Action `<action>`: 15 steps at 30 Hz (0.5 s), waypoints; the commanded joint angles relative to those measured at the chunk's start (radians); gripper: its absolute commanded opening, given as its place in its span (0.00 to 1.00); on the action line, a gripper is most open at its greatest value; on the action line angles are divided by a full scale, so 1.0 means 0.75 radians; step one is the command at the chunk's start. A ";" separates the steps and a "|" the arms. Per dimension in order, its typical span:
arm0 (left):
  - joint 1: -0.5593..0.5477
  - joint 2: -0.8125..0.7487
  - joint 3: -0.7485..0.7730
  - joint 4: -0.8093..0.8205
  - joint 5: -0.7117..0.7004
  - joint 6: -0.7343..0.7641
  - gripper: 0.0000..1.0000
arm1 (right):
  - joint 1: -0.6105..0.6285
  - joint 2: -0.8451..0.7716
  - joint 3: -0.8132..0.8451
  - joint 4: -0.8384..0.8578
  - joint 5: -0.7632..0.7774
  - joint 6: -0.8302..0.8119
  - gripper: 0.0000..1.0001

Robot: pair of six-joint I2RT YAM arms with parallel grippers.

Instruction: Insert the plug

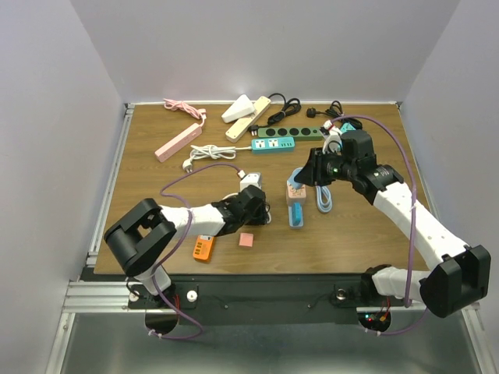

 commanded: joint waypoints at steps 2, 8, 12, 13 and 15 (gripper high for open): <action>0.000 0.038 0.063 0.061 0.052 -0.017 0.27 | -0.010 -0.052 0.008 0.042 0.009 0.009 0.00; 0.041 0.082 0.114 0.053 0.054 -0.023 0.00 | -0.010 -0.056 0.004 0.042 0.019 0.002 0.00; 0.098 0.160 0.186 0.080 0.091 -0.013 0.00 | -0.010 -0.060 -0.003 0.038 0.043 0.000 0.01; 0.123 0.176 0.231 0.088 0.099 -0.011 0.00 | -0.010 -0.062 -0.001 0.038 0.050 -0.002 0.00; 0.144 0.236 0.280 0.119 0.136 -0.009 0.00 | -0.008 -0.062 -0.001 0.038 0.064 -0.002 0.00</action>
